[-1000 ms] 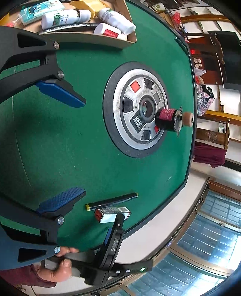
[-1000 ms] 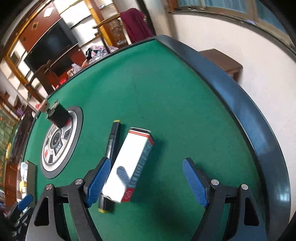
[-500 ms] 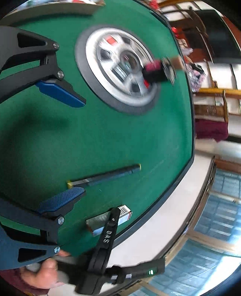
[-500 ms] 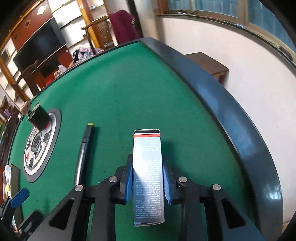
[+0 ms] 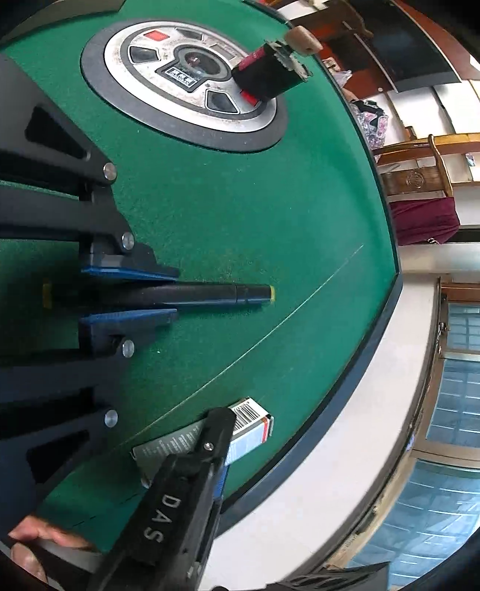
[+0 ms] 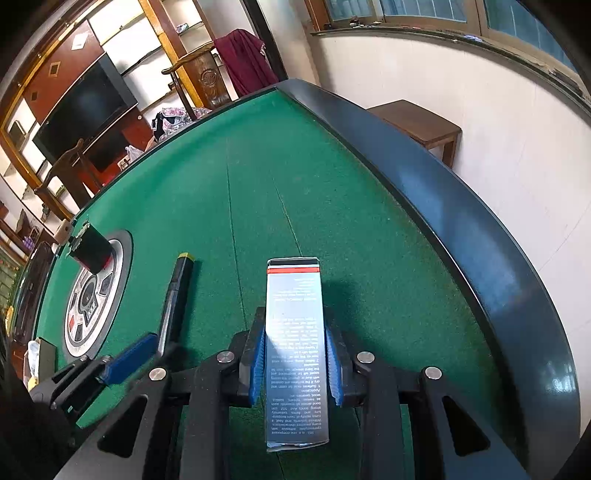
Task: Organize objects
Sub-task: 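Grasp the black yellow-capped marker with the left tool while the right holds the box, then carry the marker and white box into the box and open both tools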
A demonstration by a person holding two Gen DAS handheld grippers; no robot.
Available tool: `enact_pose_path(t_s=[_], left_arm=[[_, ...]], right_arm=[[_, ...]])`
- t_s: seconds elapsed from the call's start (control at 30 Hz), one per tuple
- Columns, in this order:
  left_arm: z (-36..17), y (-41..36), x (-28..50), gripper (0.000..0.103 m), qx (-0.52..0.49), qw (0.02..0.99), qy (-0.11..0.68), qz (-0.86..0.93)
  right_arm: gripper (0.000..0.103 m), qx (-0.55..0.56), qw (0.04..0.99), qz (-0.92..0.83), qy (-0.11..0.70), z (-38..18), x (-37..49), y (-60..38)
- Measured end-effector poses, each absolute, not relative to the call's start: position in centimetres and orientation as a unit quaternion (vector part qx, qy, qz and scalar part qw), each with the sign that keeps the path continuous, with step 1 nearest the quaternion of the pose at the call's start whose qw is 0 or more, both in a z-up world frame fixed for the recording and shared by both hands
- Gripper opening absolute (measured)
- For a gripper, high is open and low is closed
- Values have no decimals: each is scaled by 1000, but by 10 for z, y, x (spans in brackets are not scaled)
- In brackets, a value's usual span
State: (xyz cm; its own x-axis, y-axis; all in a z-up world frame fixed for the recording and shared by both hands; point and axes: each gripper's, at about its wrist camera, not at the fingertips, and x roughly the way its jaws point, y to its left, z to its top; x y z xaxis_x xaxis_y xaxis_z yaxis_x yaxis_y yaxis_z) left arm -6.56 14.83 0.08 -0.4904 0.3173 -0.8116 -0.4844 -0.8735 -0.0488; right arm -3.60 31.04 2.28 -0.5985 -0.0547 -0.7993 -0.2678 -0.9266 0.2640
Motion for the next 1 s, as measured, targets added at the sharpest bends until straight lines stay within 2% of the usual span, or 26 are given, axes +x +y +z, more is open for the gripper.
enact_pose_path(t_s=[0.3, 0.53, 0.77, 1.0], left_arm=[[28, 99, -43, 14, -434, 232, 35, 870], [68, 17, 5, 14, -402, 196, -31, 894], [92, -92, 55, 14, -377, 120, -79, 915], [89, -187, 100, 14, -362, 33, -111, 925]], right_arm=[[30, -421, 27, 889, 176, 29, -35, 296], [30, -397, -42, 902, 162, 40, -30, 261], [30, -408, -150, 891, 132, 59, -11, 165], [30, -425, -269, 856, 117, 81, 11, 51]])
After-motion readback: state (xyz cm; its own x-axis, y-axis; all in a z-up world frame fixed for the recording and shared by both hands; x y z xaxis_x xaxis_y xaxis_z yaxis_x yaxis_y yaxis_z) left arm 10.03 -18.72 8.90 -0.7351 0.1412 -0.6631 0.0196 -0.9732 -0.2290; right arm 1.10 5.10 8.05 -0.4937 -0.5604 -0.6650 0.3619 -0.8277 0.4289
